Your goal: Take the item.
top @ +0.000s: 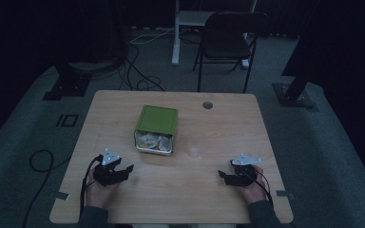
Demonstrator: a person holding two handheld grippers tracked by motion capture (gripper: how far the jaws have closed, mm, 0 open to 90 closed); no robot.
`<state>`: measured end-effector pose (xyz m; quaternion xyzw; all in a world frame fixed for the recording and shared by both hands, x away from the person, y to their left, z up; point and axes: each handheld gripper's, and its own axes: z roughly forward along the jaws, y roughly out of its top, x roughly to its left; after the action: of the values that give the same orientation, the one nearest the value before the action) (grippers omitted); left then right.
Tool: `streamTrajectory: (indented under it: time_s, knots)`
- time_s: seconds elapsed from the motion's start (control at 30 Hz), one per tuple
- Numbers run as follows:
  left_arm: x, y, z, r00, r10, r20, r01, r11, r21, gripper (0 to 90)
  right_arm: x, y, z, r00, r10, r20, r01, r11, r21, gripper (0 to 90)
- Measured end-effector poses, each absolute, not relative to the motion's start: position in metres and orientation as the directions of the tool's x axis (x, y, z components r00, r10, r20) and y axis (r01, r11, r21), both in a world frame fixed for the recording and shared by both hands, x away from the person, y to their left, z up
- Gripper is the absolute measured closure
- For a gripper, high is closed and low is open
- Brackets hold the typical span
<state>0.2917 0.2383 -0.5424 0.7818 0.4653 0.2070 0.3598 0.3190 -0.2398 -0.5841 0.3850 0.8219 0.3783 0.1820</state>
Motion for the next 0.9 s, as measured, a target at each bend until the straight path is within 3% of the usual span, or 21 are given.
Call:
streamTrajectory:
  time_s: [0.27, 0.9]
  knots:
    - [0.289, 0.235, -0.532, 0.519, 0.853, -0.056, 0.561, -0.290, 0.776, 39.8, 0.319, -0.240, -0.584, -0.637, 0.771, -0.008, 0.495, 0.417, 0.762, 28.4]
    - [0.291, 0.207, -0.516, 0.595, 0.804, -0.017, 0.510, -0.362, 0.780, 41.2, 0.319, -0.240, -0.584, -0.636, 0.771, -0.008, 0.496, 0.417, 0.762, 28.4]
